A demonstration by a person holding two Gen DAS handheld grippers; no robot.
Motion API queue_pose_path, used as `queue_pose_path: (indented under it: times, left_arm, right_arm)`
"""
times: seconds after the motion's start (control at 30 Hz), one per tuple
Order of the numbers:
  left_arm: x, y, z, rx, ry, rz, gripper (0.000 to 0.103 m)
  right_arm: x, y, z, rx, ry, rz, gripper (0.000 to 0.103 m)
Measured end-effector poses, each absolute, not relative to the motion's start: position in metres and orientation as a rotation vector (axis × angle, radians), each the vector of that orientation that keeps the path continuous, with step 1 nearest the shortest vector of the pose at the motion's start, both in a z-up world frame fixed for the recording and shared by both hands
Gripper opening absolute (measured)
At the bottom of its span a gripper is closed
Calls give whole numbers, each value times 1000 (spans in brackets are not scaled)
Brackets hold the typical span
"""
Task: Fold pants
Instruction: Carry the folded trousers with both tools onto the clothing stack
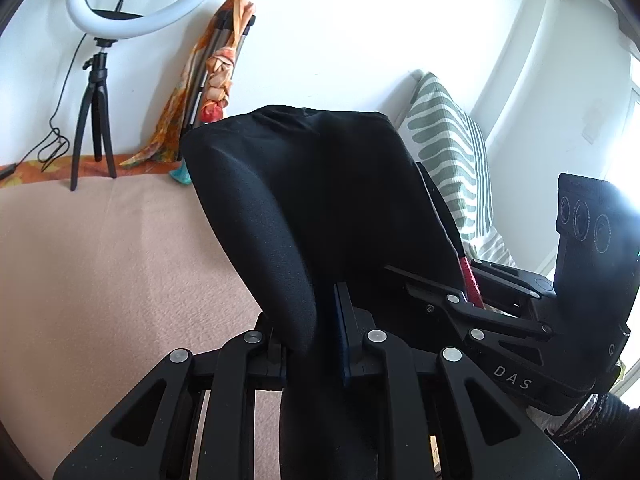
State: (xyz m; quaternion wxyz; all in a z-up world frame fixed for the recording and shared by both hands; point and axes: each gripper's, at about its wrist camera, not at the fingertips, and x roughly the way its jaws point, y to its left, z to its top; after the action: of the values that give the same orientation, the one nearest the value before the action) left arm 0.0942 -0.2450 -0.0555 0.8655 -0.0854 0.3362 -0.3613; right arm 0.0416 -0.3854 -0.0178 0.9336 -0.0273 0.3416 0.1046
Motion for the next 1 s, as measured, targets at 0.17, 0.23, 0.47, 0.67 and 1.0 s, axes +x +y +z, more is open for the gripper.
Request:
queue_pose_path:
  times: [0.17,0.23,0.47,0.67,1.0]
  left_arm:
    - [104,-268,-44,-174,694,-778,16]
    - [109,-279,-39,-171,691,-788,16]
    - [128,-319,-29,-169,692,-824,16]
    - [147,-349,-21,-156,680,-835,16]
    - [199,-397,-16,-143,681,-835,16]
  right_arm:
    - [45,-407,-5,-57,680,191,19]
    - [50,-417,0,-54,678,182,19]
    - [67,-454,15,-63,688,151,19]
    - [89,-486,23,-55,696,144,19]
    - [147,-532,23,-68,692,140,19]
